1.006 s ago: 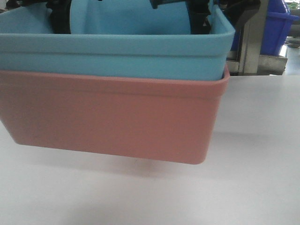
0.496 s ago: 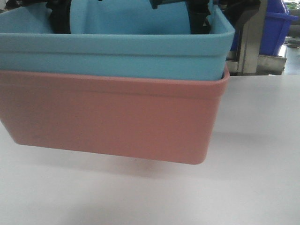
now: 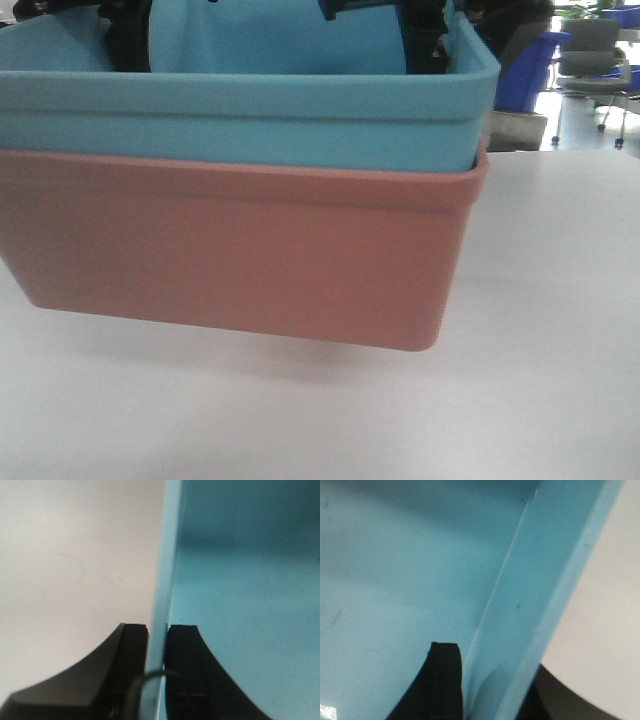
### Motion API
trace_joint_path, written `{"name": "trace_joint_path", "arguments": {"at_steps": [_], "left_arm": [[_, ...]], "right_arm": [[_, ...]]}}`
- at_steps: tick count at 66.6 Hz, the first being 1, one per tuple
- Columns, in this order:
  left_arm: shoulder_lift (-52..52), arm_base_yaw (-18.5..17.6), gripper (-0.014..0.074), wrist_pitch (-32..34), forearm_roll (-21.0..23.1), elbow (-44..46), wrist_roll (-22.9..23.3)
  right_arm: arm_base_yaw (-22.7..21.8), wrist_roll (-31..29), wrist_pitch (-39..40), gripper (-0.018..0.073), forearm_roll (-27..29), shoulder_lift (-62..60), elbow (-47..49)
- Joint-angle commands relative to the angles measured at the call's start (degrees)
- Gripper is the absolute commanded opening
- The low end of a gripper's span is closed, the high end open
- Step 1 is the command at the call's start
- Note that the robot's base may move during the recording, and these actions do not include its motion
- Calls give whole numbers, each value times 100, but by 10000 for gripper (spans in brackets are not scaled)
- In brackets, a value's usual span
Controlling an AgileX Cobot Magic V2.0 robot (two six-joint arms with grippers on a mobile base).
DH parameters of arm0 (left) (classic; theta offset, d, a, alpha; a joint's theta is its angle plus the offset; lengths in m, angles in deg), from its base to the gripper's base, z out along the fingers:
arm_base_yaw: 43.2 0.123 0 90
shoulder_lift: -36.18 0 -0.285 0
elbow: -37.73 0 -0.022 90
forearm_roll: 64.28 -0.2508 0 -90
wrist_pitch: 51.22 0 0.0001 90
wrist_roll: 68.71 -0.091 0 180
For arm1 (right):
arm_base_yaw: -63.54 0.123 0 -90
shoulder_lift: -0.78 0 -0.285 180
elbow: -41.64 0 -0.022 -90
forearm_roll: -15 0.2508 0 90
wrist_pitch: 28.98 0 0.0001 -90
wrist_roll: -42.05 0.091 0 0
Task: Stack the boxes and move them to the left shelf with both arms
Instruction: 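Hold the stacked boxes raised with both grippers, then hold the stacked boxes with both grippers while the base turns away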
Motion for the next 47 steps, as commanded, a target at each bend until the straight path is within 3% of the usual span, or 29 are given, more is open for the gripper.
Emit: {"name": "trace_joint_path", "arguments": {"at_steps": [1,47], "left_arm": [[295,-344,-3,1145,666,242,59],[295,-344,-3,1145,677,242,59]], "right_arm": [[138,92,1571,55,310,-214,346],[133,92,1566,55,296,-214,346]]}}
